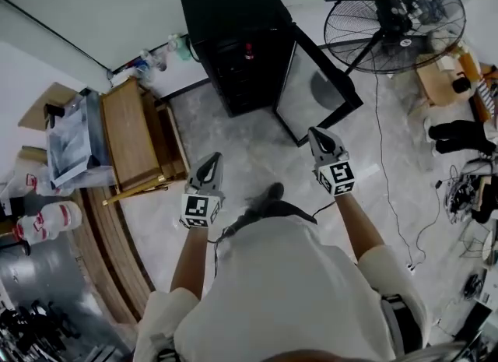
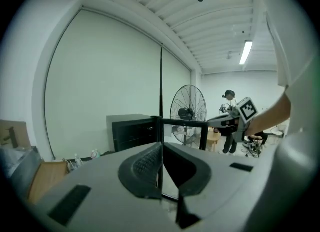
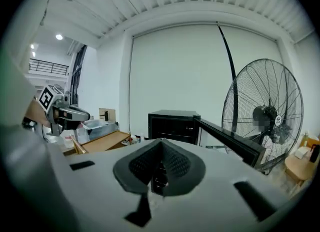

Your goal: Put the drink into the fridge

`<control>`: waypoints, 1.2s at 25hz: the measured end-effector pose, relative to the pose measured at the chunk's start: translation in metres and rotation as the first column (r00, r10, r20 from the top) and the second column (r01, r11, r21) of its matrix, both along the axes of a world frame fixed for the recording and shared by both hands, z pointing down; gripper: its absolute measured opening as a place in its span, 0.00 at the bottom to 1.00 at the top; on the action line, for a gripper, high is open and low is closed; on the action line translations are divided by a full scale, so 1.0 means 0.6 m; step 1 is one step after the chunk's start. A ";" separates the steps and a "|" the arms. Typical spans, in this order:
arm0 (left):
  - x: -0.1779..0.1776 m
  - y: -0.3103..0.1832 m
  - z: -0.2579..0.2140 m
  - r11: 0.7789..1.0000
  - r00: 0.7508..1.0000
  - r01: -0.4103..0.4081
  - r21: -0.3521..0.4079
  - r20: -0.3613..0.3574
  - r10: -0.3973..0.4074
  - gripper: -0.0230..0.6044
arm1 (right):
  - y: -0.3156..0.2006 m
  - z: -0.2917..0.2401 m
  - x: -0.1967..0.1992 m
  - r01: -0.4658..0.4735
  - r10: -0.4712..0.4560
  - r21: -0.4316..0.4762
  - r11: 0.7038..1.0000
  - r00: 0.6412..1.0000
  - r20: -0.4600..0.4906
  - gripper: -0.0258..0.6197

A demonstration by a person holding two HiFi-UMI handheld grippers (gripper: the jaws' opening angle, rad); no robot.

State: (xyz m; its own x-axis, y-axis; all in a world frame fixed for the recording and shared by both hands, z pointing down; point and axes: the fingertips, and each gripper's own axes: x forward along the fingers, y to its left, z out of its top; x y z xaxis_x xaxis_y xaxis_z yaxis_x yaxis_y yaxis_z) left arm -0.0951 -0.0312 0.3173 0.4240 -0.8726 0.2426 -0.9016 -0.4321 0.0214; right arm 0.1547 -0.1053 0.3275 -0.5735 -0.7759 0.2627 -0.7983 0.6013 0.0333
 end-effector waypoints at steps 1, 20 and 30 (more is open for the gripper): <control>-0.009 0.016 -0.006 1.000 1.000 0.003 0.007 -0.005 -0.003 0.06 | 0.012 -0.011 -0.001 -0.003 0.003 0.012 1.000 1.000 -0.008 0.04; -0.084 0.190 -0.135 0.992 0.999 0.009 0.124 -0.053 -0.002 0.06 | 0.177 -0.212 0.030 -0.045 0.041 0.192 0.980 0.999 0.025 0.04; -0.016 0.189 -0.129 0.988 0.993 0.098 0.118 -0.079 -0.089 0.06 | 0.191 -0.184 0.051 0.054 -0.047 0.159 0.986 0.998 -0.047 0.04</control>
State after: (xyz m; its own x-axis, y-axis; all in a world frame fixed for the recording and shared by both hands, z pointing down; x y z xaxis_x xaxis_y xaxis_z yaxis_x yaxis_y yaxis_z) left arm -0.1044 0.0821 0.2402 0.3518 -0.9303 0.1036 -0.9361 -0.3494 0.0417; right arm 0.1852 0.0095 0.2169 -0.6043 -0.7800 0.1626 -0.7626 0.6253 0.1655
